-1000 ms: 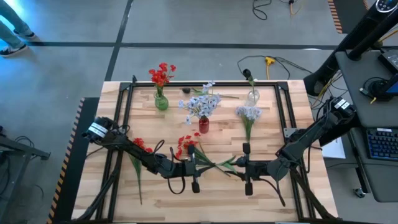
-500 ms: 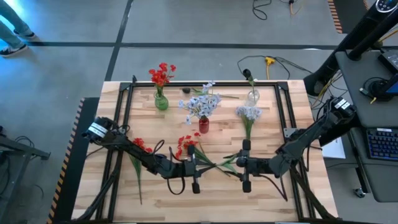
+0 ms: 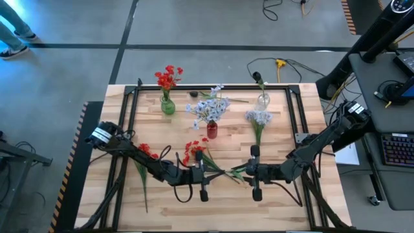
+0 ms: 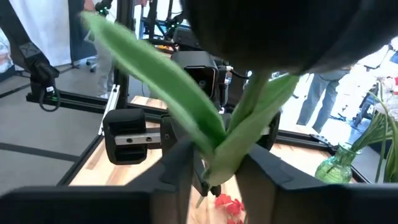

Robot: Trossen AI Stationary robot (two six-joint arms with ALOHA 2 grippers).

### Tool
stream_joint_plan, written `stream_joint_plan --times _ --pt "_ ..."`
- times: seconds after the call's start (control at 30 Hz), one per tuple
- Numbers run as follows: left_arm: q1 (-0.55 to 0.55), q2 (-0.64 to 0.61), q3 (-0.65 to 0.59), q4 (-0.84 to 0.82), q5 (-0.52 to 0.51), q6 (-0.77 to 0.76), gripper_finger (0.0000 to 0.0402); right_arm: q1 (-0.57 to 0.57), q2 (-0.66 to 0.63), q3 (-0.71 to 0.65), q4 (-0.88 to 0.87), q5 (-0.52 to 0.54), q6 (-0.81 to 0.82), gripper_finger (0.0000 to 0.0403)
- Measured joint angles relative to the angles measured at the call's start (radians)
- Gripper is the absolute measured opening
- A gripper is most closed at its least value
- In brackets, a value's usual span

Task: Sort flowers into vase by color
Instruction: Put the bottom black flower into the transparent vase

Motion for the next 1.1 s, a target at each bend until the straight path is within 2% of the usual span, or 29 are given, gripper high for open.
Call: stream_joint_plan --times 0.17,0.27,0.43,0.67,0.8,0.93,1.1 --pt "0.0 0.0 0.0 -0.002 -0.021 -0.005 0.0 0.0 0.0 0.0 0.0 0.001 -0.009 0.0039" --pt "0.0 0.0 0.001 -0.007 -0.029 -0.008 0.0007 0.0 0.0 0.0 -0.001 0.003 -0.013 0.0016" --pt "0.0 0.0 0.001 -0.007 -0.04 -0.013 0.0057 0.0 0.0 0.0 -0.005 0.0 -0.012 0.0015" --pt "-0.002 0.0 0.001 -0.045 -0.047 -0.038 0.017 0.0 -0.002 0.0 -0.032 0.0 0.01 0.0014" --pt "-0.006 0.0 0.001 -0.08 -0.093 -0.067 0.0218 0.0 -0.011 0.0 -0.07 0.002 0.045 0.0013" --pt "-0.014 -0.001 0.001 -0.143 -0.137 -0.11 0.0244 0.0 -0.037 0.0 -0.134 0.057 0.085 0.0013" --pt "-0.029 -0.001 0.001 -0.268 -0.193 -0.202 0.0252 0.0 -0.109 0.0 -0.258 0.105 0.163 0.0013"
